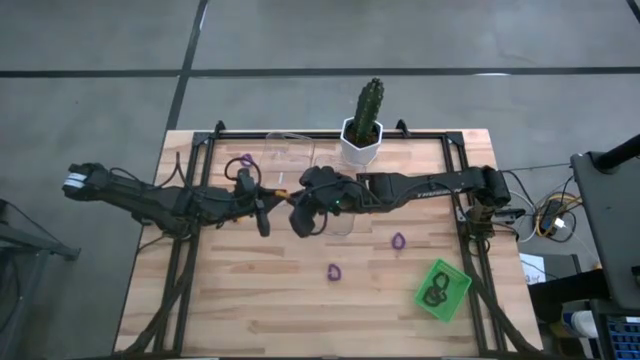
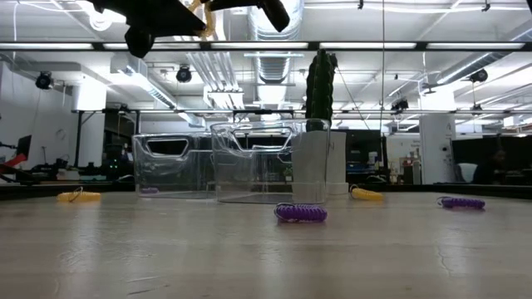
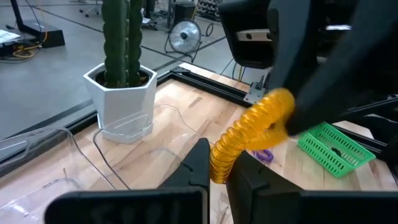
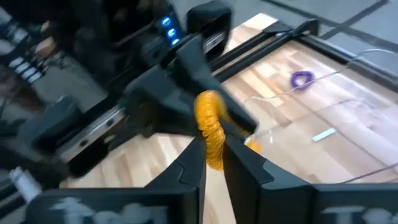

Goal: Sort spring keychains
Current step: Put the right yellow spring keychain into the left transparent bin

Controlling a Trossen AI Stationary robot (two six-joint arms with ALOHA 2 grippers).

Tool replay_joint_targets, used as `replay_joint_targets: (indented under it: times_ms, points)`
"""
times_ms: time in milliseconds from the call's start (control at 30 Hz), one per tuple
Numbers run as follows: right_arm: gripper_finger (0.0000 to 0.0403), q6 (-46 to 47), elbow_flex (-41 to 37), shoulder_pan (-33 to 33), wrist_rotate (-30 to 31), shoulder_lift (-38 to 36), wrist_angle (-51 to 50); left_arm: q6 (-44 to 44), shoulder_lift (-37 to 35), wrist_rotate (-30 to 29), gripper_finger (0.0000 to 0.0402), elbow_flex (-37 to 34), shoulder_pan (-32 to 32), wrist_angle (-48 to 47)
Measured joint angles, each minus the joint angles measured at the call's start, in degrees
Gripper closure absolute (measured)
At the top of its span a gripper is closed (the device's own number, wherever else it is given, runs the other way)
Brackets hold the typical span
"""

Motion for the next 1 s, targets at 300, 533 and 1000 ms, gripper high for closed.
replay_joint_targets:
  times_ms: [300, 533, 1000]
  points:
    - [0.0264, -0.4, 0.0, 0.0, -0.7, -0.1, -10.7, -0.2, -1.8, -2.9, 0.0379, 0.0, 0.0, -2.6]
    - [0.0231, -0.3, 0.0, 1.0, -0.7, -0.8, -16.5, 3.6, -2.3, -12.6, 0.0379, 1.1, 2.6, -5.4]
    - [0.0230, -0.6, 0.0, 5.5, 2.3, -5.2, -16.3, -1.8, 6.9, 6.7, 0.0380, 3.0, 29.4, -14.8]
